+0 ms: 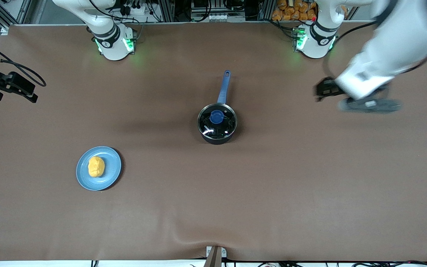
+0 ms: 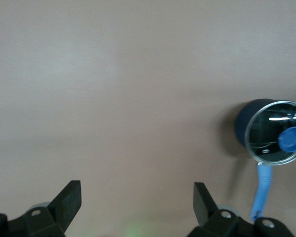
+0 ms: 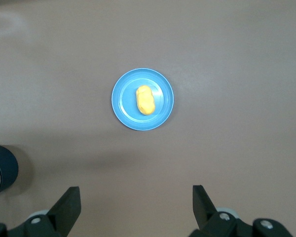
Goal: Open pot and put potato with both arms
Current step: 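Reach the left gripper over the pot lid's blue knob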
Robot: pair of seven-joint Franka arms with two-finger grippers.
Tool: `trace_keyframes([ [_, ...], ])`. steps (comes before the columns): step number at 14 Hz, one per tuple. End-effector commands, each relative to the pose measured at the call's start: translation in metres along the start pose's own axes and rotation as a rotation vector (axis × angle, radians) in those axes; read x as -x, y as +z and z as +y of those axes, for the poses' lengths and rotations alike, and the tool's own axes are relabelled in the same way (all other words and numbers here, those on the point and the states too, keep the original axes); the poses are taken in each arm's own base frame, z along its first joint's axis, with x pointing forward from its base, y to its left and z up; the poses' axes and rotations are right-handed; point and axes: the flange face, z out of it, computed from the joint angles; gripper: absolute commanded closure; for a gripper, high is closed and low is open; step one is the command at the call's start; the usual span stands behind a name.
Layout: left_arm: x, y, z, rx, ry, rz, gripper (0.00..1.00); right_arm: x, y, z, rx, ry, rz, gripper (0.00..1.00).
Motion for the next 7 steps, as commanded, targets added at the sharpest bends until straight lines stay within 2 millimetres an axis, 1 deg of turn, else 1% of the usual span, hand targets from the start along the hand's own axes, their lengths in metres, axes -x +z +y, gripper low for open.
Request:
trace_keyframes([
  [1, -0.008, 0.033, 0.085, 0.016, -0.002, 0.004, 0.00, -0.002, -0.002, 0.003, 0.006, 0.018, 0.009, 0.00],
  [3, -0.006, 0.063, 0.133, -0.024, -0.040, 0.008, 0.00, -0.004, -0.002, 0.005, 0.005, 0.020, 0.015, 0.00],
  [4, 0.000, 0.075, 0.167, -0.036, -0.038, 0.024, 0.00, -0.005, 0.001, 0.006, 0.007, 0.023, 0.009, 0.00],
  [6, 0.000, 0.106, 0.207, -0.023, -0.036, 0.040, 0.00, -0.017, 0.016, 0.012, 0.006, 0.034, 0.006, 0.00],
  [7, 0.004, 0.119, 0.229, -0.006, -0.003, 0.060, 0.00, -0.022, 0.019, 0.013, -0.001, 0.040, 0.014, 0.00],
])
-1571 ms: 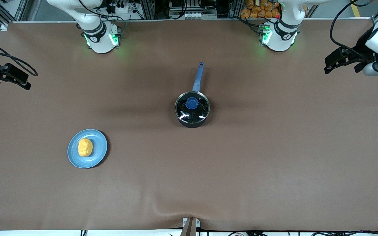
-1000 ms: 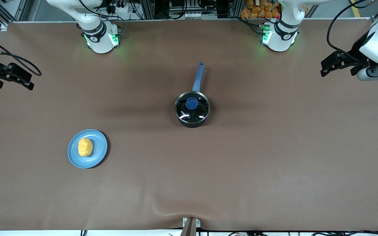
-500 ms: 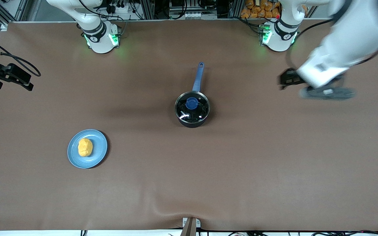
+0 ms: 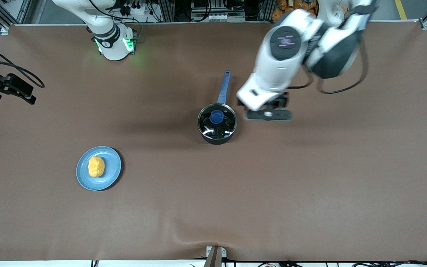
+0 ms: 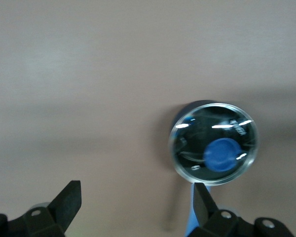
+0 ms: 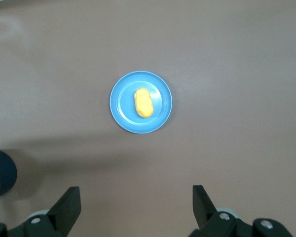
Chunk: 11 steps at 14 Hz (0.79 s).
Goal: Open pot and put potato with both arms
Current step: 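Reach the left gripper over the pot lid's blue knob, then grasp the lid knob with the left gripper while the right gripper reaches the plate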
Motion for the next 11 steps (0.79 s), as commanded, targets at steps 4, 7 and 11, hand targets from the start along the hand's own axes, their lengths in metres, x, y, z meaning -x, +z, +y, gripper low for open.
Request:
trace_keyframes([
  [4, 0.007, 0.067, 0.084, 0.014, 0.096, 0.093, 0.00, -0.019, 0.021, 0.000, -0.003, 0.021, 0.005, 0.00],
  [7, 0.018, 0.103, 0.109, 0.003, 0.091, 0.103, 0.00, -0.020, 0.020, 0.004, -0.058, 0.109, -0.003, 0.00],
  [11, 0.026, 0.142, 0.113, -0.036, 0.072, 0.115, 0.00, -0.033, 0.044, -0.002, -0.059, 0.102, -0.017, 0.00],
])
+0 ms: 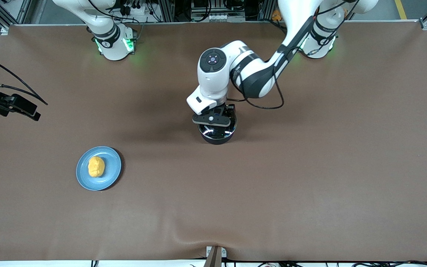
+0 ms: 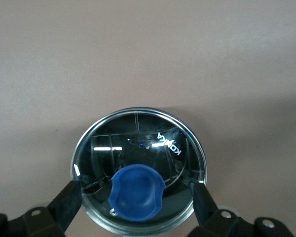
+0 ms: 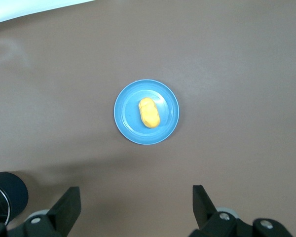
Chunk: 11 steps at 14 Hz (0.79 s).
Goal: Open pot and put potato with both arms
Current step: 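Grasp the lid knob with the left gripper while the right gripper reaches the plate, then lower the right gripper onto the yellow potato and grasp it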
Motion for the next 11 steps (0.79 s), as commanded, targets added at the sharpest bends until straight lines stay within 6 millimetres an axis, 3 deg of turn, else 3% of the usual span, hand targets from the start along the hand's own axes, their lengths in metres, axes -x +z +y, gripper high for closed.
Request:
trace_keyframes([
  [1, 0.007, 0.020, -0.001, -0.047, 0.014, 0.031, 0.00, -0.010, 0.024, -0.004, -0.015, 0.013, -0.035, 0.00],
  [2, 0.011, 0.027, -0.003, -0.056, 0.019, 0.025, 0.00, -0.008, 0.042, -0.004, -0.012, 0.011, -0.061, 0.00],
  [5, 0.024, 0.029, -0.005, -0.072, 0.032, 0.012, 0.00, -0.006, 0.117, -0.031, -0.027, -0.028, 0.030, 0.00],
  [8, 0.031, 0.028, -0.003, -0.075, 0.040, 0.010, 0.00, -0.014, 0.162, -0.043, -0.038, -0.044, 0.065, 0.00],
  [11, 0.039, 0.034, 0.004, -0.081, 0.059, 0.006, 0.00, -0.011, 0.229, -0.041, -0.046, -0.072, 0.115, 0.00],
])
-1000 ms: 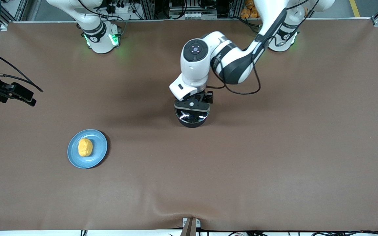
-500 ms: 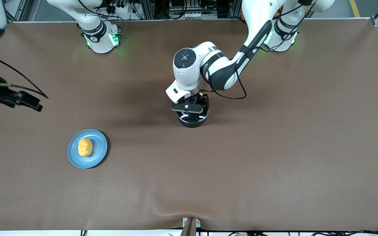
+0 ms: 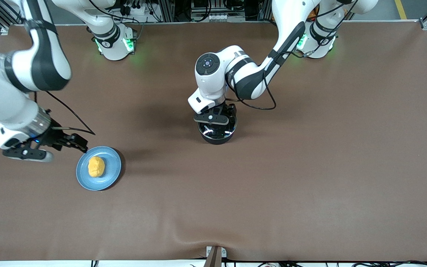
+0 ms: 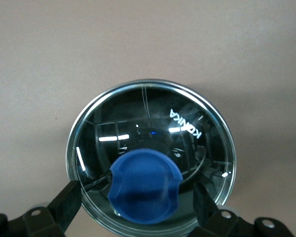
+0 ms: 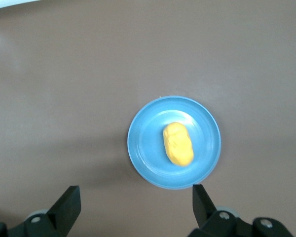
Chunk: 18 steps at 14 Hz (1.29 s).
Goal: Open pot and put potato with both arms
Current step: 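Lower the right gripper onto the yellow potato and grasp it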
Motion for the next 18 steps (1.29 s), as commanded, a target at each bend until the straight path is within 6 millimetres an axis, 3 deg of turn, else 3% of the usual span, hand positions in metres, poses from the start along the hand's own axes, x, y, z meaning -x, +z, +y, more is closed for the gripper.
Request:
trace_keyframes([
  [1, 0.012, -0.003, 0.003, -0.019, 0.015, 0.028, 0.03, 0.013, 0.053, 0.010, -0.013, -0.038, 0.027, 0.00],
  [6, 0.012, -0.001, 0.003, -0.021, 0.031, 0.025, 0.25, 0.011, 0.109, 0.034, -0.012, -0.021, 0.000, 0.00],
  [8, 0.013, 0.000, 0.003, -0.021, 0.034, 0.024, 0.32, 0.014, 0.140, 0.059, -0.008, 0.017, -0.046, 0.00],
  [12, 0.013, 0.001, 0.004, -0.022, 0.048, 0.022, 0.34, 0.029, 0.182, 0.064, -0.007, 0.027, -0.079, 0.00],
  [14, 0.012, 0.000, 0.003, -0.021, 0.046, 0.024, 0.39, 0.030, 0.197, 0.064, -0.008, 0.022, -0.069, 0.00],
  [16, 0.013, 0.001, 0.004, -0.020, 0.047, 0.021, 0.53, 0.032, 0.216, 0.067, -0.010, 0.003, -0.058, 0.00],
  [18, 0.012, 0.001, 0.003, -0.022, 0.043, 0.018, 0.75, 0.033, 0.225, 0.070, -0.010, -0.013, -0.048, 0.00],
])
